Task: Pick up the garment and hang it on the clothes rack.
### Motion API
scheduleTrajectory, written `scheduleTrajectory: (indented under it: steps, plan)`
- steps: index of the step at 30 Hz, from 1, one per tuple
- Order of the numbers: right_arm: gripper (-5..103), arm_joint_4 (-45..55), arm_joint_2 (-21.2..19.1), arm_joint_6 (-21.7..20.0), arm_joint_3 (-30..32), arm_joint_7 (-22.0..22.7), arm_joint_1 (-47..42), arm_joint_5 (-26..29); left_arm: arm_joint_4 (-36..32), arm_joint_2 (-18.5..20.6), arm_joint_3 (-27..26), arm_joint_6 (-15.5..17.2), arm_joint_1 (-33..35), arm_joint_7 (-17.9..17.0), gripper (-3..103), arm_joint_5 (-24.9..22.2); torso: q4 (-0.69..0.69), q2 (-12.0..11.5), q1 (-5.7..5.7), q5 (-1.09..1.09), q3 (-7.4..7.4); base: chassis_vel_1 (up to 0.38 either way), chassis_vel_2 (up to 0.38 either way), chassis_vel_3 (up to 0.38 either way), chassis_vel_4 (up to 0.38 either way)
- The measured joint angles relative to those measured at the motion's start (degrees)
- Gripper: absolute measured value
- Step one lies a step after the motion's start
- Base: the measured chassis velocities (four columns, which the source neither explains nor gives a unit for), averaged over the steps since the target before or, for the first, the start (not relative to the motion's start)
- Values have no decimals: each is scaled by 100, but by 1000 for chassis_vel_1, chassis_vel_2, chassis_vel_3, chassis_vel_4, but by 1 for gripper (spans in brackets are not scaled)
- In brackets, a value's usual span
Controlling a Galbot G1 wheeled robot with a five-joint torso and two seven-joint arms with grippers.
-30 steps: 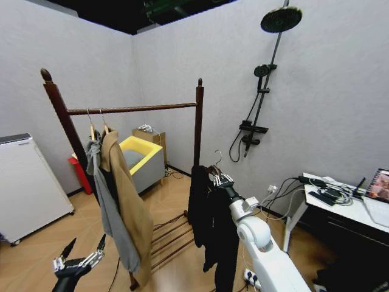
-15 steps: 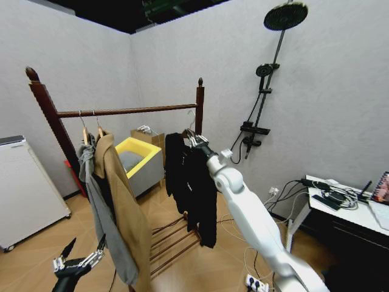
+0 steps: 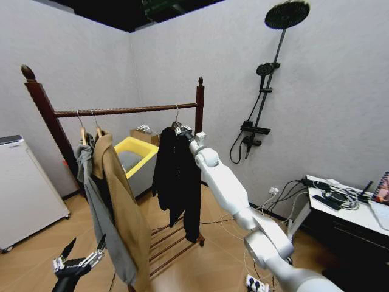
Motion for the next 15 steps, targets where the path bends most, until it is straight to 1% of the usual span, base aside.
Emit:
scheduleTrajectory:
  steps: [2,3,5,8,13,15]
  plan:
    - [9,-319,209,97,62,-42,257,-121,0,0,0,0,0,0,100,0,0,0,0,0,-1,0,0,0,0]
    - [9,-319,209,97,62,-42,257,-121,0,0,0,0,0,0,100,0,0,0,0,0,-1,0,0,0,0]
    - [9,-734,388,190,102,-83,524,-257,0,0,0,0,0,0,100,0,2,1,-1,0,-1,0,0,0,0]
    - [9,-949,418,204,157,-87,649,-321,0,0,0,0,0,-2,100,0,2,1,-1,-1,-1,0,0,0,0]
    - [9,-1377,423,110,324,-70,883,-406,0,0,0,0,0,-1,100,0,-1,1,-1,1,-1,0,0,0,0]
    - [9,-1612,416,-69,314,-51,987,-136,0,0,0,0,0,-1,100,0,-1,1,-1,1,-1,0,0,0,0]
